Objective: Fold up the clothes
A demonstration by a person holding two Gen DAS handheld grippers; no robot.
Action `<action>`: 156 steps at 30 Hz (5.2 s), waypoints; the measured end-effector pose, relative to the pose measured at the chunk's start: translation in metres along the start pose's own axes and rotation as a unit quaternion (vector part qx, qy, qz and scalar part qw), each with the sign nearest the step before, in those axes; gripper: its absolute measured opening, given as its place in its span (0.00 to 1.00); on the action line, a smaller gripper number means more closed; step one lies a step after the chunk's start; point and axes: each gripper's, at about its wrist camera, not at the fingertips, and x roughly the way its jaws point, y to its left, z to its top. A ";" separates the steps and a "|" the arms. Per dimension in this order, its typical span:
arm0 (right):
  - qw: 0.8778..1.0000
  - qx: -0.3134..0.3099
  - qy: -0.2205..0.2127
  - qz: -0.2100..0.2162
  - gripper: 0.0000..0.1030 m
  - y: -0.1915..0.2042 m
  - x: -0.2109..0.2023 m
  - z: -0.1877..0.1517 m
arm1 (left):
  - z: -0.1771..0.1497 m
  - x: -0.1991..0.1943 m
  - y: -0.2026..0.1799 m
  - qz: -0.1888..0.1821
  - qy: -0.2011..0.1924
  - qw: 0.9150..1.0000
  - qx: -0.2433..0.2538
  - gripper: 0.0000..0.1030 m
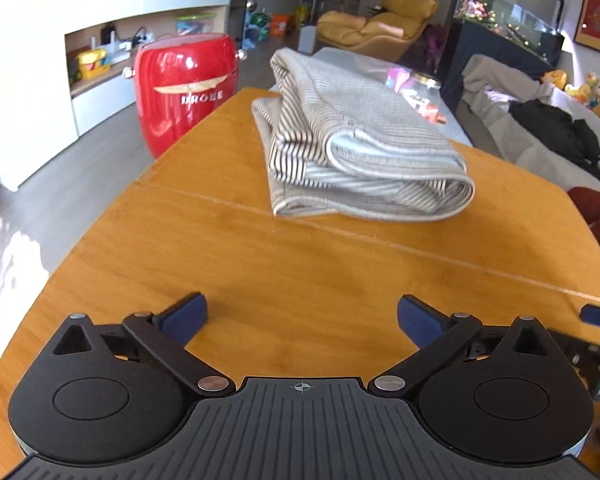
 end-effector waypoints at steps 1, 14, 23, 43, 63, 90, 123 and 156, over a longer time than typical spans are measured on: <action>1.000 -0.006 0.001 -0.008 1.00 0.002 0.003 0.001 | -0.005 0.000 -0.006 0.023 0.001 1.000 0.012 1.00; 0.999 -0.052 -0.012 0.004 1.00 0.012 0.046 0.027 | -0.001 0.010 -0.028 0.056 -0.032 0.998 0.008 1.00; 0.998 -0.054 -0.012 0.006 1.00 0.011 0.048 0.029 | 0.008 0.022 -0.027 0.054 -0.031 0.998 0.005 1.00; 0.998 -0.054 -0.012 0.006 1.00 0.012 0.047 0.029 | 0.008 0.022 -0.027 0.056 -0.031 0.998 0.002 1.00; 0.998 -0.054 -0.012 0.006 1.00 0.013 0.047 0.029 | 0.008 0.022 -0.027 0.056 -0.031 0.998 0.002 1.00; 0.998 -0.054 -0.012 0.006 1.00 0.013 0.047 0.029 | 0.007 0.021 -0.027 0.056 -0.031 0.998 0.002 1.00; 0.998 -0.053 -0.012 0.006 1.00 0.013 0.047 0.029 | 0.007 0.021 -0.027 0.056 -0.031 0.998 0.002 1.00; 0.998 -0.053 -0.012 0.006 1.00 0.013 0.047 0.028 | 0.007 0.021 -0.027 0.056 -0.031 0.998 0.002 1.00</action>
